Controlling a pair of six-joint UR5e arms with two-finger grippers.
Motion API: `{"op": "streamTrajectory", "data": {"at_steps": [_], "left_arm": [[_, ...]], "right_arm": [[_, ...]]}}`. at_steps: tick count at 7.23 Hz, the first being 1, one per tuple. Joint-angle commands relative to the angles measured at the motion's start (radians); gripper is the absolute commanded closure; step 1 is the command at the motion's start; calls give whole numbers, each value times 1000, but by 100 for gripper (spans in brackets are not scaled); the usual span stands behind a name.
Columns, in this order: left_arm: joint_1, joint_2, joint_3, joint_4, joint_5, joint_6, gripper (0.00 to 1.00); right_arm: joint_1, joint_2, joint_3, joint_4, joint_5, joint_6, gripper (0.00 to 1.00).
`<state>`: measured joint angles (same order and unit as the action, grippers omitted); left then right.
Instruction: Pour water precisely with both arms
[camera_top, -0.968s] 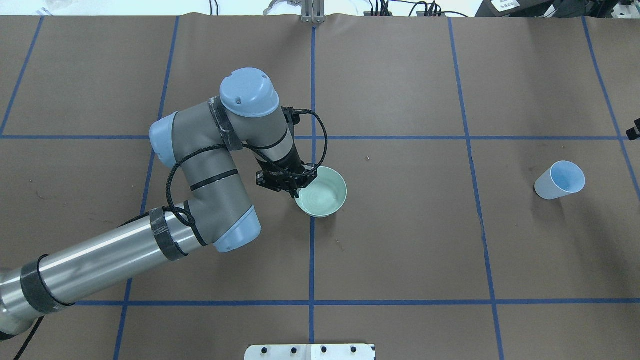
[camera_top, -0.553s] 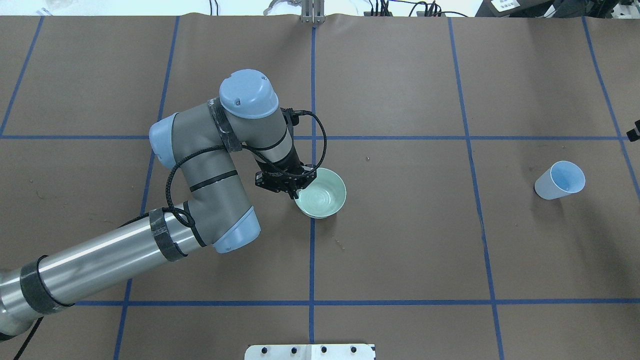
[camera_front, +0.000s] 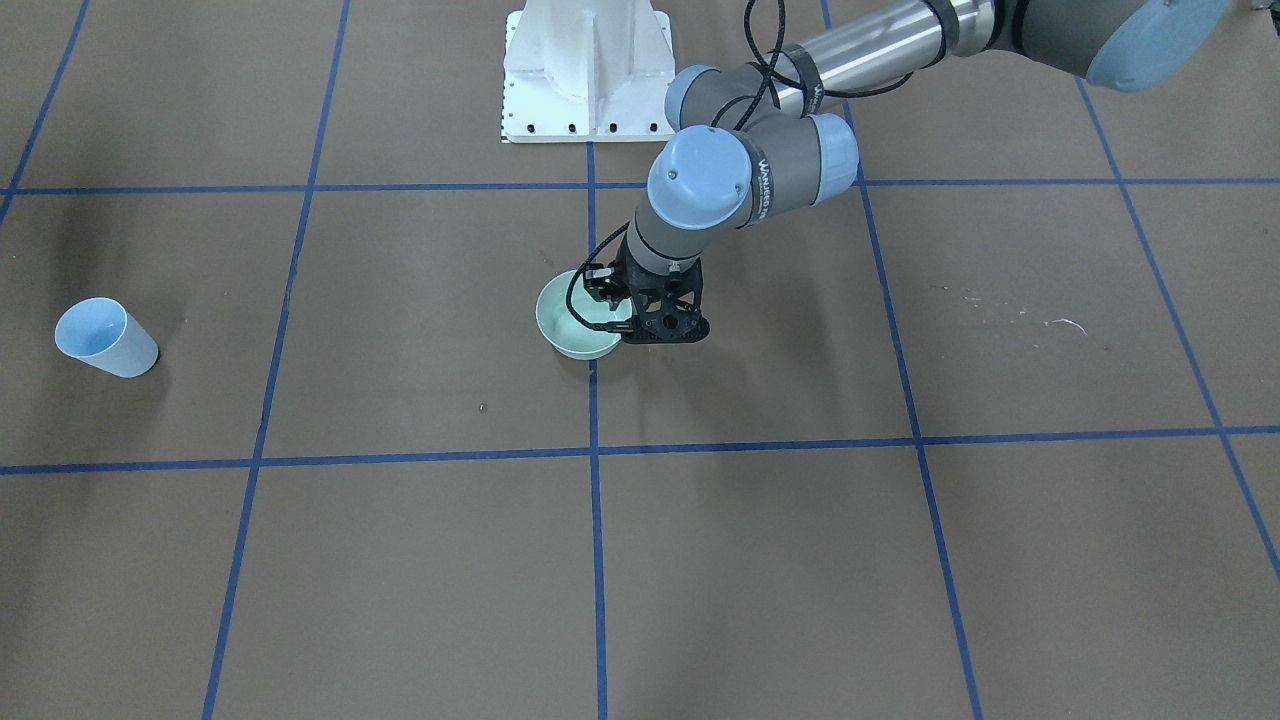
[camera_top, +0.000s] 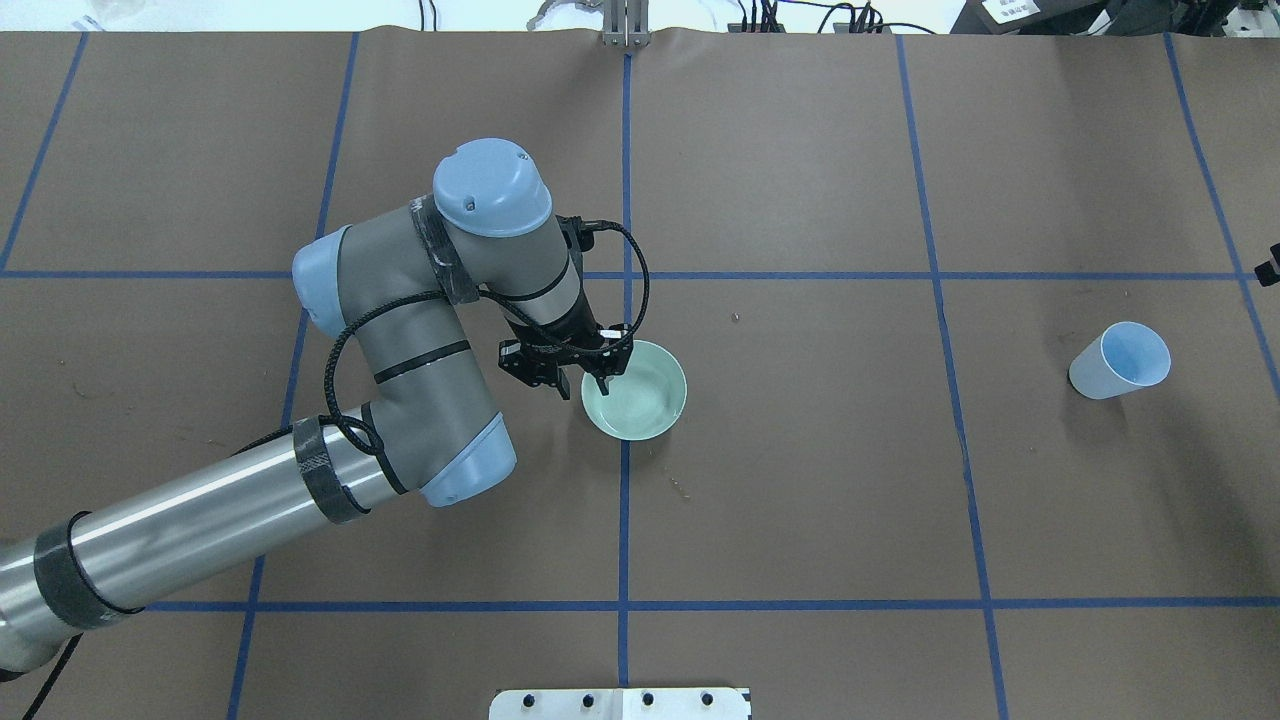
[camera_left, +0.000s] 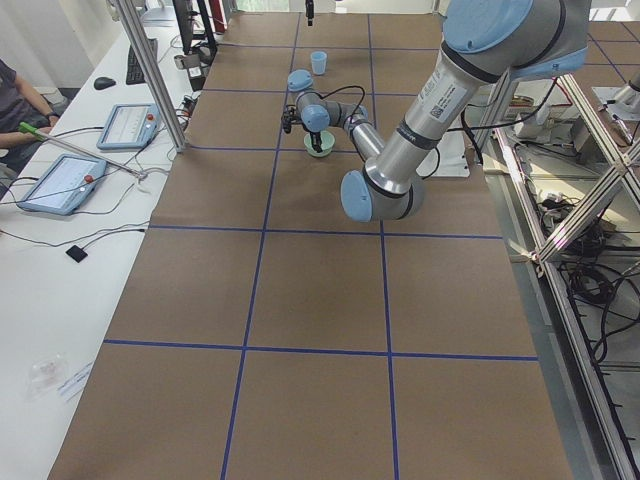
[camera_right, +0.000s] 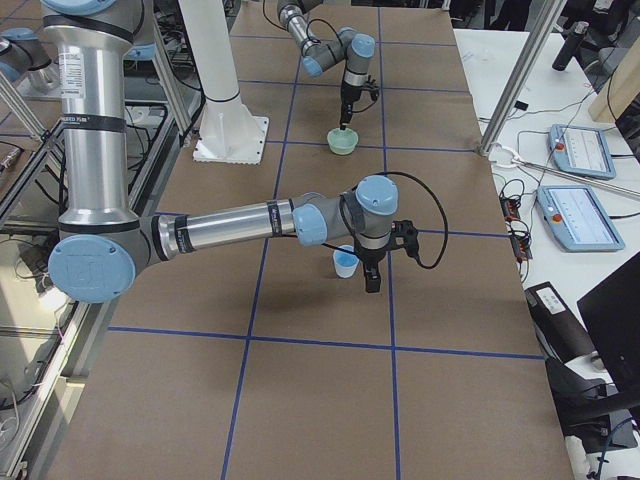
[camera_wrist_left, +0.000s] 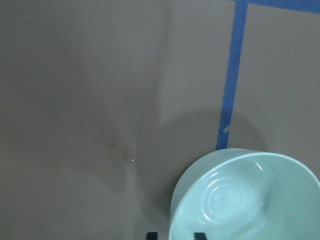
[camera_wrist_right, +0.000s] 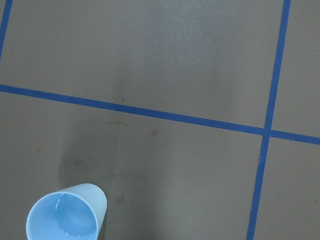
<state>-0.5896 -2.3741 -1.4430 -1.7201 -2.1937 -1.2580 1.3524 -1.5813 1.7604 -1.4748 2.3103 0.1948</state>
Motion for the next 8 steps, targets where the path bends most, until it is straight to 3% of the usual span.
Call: {"op": "streamTrajectory", "data": {"at_steps": [1, 3, 4, 6, 8], "left_arm": [[-10, -1, -36, 28, 0, -14, 1], [-24, -1, -56, 27, 3, -110, 1], [-26, -1, -68, 27, 6, -112, 1], [-35, -1, -85, 28, 6, -113, 1], [-41, -1, -86, 28, 8, -113, 1]], "right_arm": [[1, 3, -112, 142, 3, 5, 1], [-22, -63, -148, 348, 11, 5, 1], [-32, -91, -148, 410, 14, 11, 1], [-32, -105, -180, 469, 108, 9, 1], [-42, -157, -205, 758, 110, 14, 1]]}}
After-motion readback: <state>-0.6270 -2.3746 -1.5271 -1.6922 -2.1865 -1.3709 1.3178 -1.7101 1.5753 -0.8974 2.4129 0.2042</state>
